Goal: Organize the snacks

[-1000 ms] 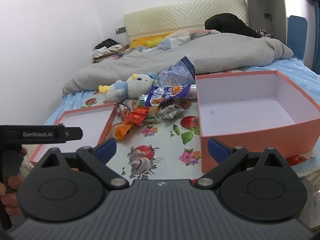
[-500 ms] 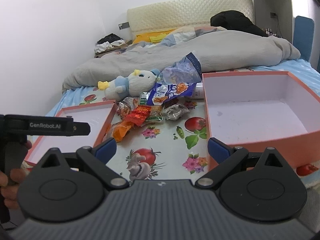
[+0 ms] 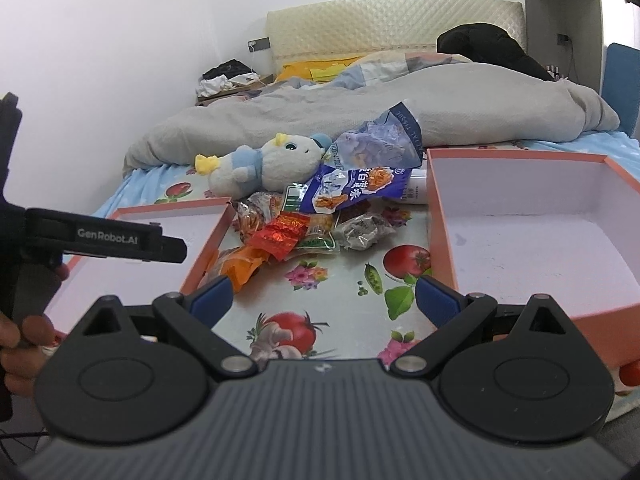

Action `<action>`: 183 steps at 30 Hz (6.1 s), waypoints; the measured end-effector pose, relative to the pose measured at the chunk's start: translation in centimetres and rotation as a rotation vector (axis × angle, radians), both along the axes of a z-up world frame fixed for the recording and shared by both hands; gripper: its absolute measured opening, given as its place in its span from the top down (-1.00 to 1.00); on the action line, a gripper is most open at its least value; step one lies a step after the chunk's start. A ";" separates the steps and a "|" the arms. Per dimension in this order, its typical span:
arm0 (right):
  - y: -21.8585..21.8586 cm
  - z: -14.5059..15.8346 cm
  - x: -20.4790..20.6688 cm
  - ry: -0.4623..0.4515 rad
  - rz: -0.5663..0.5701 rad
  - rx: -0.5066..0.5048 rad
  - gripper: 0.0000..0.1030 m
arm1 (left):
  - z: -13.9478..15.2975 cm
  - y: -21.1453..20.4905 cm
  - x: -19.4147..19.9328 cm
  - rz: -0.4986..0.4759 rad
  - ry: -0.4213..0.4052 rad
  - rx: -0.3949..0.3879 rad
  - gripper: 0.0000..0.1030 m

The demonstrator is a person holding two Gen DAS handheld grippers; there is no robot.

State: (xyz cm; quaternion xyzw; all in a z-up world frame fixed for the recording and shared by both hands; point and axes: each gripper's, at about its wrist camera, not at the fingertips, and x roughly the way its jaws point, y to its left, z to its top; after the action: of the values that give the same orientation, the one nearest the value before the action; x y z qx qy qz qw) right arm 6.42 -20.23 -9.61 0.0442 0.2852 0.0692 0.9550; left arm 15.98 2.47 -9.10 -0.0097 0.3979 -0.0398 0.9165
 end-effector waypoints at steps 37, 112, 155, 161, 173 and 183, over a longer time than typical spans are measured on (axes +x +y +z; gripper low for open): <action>1.0 -7.8 18.7 0.105 -0.043 -0.117 -0.37 | -8.0 -1.5 19.4 -0.172 0.118 -0.202 -0.76; 1.6 -5.9 3.0 0.131 0.030 -0.187 0.00 | -5.6 -0.9 -0.3 -0.171 0.100 -0.321 0.98; -0.5 -8.7 1.3 0.239 0.061 -0.083 0.00 | -11.5 -7.0 1.8 -0.538 0.213 0.295 -0.60; -0.9 -8.7 1.2 0.238 0.060 -0.067 0.00 | -12.3 -6.2 2.7 -0.535 0.246 0.222 -0.48; -0.8 -8.1 1.1 0.222 0.069 -0.058 0.00 | -11.3 -5.2 2.3 -0.412 0.241 0.151 -0.27; -0.2 -5.8 1.0 0.183 0.089 -0.053 0.00 | -7.1 -3.0 1.7 -0.199 0.180 -0.015 -0.27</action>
State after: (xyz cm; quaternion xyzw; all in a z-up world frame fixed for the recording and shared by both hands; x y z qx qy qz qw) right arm 7.42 -20.41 -15.41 0.0125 0.3746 0.0995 0.9218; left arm 17.73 -0.53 -16.23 0.0195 0.4773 -0.1322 0.8685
